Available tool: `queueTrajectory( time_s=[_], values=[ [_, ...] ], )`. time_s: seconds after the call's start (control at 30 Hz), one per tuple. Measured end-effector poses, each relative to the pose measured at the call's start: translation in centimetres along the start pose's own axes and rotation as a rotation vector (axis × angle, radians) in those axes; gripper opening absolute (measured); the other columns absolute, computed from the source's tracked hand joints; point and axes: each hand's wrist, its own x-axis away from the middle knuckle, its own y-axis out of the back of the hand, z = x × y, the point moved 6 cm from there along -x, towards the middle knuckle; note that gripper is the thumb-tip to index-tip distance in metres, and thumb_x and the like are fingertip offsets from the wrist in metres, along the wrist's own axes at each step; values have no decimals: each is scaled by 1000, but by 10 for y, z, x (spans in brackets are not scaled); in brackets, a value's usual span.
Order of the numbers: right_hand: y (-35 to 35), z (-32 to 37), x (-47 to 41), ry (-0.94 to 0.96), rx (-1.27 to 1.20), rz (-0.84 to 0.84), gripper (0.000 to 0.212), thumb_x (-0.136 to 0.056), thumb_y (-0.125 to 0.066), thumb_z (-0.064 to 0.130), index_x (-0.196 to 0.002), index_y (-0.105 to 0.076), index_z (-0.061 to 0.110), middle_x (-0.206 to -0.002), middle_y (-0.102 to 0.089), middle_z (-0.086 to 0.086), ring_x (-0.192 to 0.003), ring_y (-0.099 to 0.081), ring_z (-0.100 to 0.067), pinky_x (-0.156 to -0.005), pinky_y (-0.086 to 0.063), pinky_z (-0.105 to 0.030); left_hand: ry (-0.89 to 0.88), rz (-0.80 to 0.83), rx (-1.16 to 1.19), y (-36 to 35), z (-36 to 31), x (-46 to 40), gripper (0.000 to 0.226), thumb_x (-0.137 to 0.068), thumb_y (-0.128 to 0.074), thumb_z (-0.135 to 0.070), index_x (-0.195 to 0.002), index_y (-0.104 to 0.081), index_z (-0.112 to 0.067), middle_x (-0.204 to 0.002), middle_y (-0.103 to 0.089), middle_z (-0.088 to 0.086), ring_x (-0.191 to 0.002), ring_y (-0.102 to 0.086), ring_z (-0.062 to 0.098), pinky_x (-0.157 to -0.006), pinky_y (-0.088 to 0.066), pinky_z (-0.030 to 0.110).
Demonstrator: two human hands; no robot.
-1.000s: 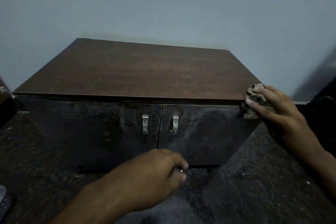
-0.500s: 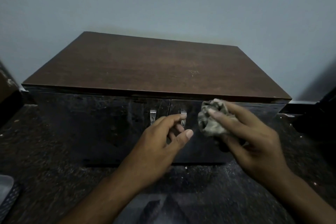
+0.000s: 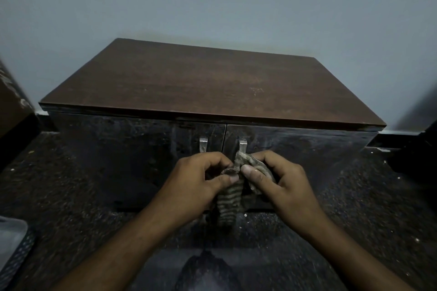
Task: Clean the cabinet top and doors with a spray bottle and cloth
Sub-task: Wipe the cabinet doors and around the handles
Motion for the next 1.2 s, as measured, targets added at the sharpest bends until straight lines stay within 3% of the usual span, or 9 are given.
queueTrajectory(
  time_s=[0.13, 0.27, 0.43, 0.57, 0.67, 0.77, 0.97, 1.07, 1.2],
  values=[
    [-2, -5, -6, -73, 4, 41, 30, -96, -61, 40, -83, -70, 15, -72, -66, -6, -64, -61, -23, -58, -49, -42, 61, -32, -39, 7, 3, 2, 9, -87, -70, -28, -79, -69, -31, -80, -70, -15, -76, -66, 2, -66, -49, 20],
    [-6, -13, -5, -142, -26, 103, 27, -93, -67, 34, -73, -74, 16, -66, -68, -4, -60, -61, -15, -59, -48, -40, 123, -30, -85, 12, 5, 5, 10, -85, -73, -26, -75, -73, -28, -75, -72, -17, -72, -67, -2, -66, -50, 19],
    [-9, -10, -3, -189, -212, 52, 21, -87, -73, 25, -77, -76, 7, -73, -73, -14, -67, -67, -19, -64, -52, -33, 178, -65, -100, 22, 7, 7, 9, -84, -74, -25, -77, -78, -27, -71, -73, -17, -69, -68, -5, -62, -50, 12],
    [-18, -11, -3, -265, -335, 53, 20, -81, -77, 26, -85, -70, 8, -80, -64, -30, -69, -59, -24, -65, -49, -38, 195, -137, -82, 32, 7, 10, 13, -82, -77, -21, -79, -79, -33, -74, -74, -21, -71, -67, -10, -61, -48, 6],
    [-26, -14, -5, -293, -262, 170, 25, -82, -76, 29, -83, -67, 7, -65, -56, -13, -60, -49, -18, -56, -41, -27, 189, -199, -117, 39, 7, 11, 12, -81, -77, -20, -78, -79, -32, -74, -73, -24, -72, -66, -12, -58, -44, 1],
    [-27, -11, -9, -303, -239, 235, 27, -80, -80, 25, -73, -64, 6, -52, -50, 5, -45, -40, -4, -46, -32, -16, 205, -182, -184, 43, 11, 13, 9, -83, -75, -23, -78, -78, -30, -76, -72, -21, -74, -65, -11, -58, -44, 3],
    [-42, -3, -13, -302, -546, 207, 39, -82, -78, 31, -83, -64, -5, -74, -65, -17, -65, -58, -23, -63, -47, -31, 218, -37, -192, 37, 14, 14, 13, -85, -68, -22, -82, -73, -33, -79, -71, -16, -73, -66, -3, -59, -48, 13],
    [-45, 9, -22, -207, -415, 143, 39, -83, -77, 29, -81, -62, -6, -67, -62, -15, -62, -54, -20, -58, -44, -28, 162, -28, -119, 33, 10, 12, 9, -83, -68, -24, -79, -71, -31, -82, -67, -11, -75, -64, 3, -63, -49, 21],
    [-37, 22, -34, -61, -233, 23, 24, -70, -81, 28, -76, -70, 8, -66, -68, -12, -58, -60, -11, -54, -48, -22, 139, -99, -25, 40, 10, 11, 9, -85, -72, -31, -77, -72, -27, -77, -72, -9, -74, -68, 3, -62, -53, 24]
  ],
)
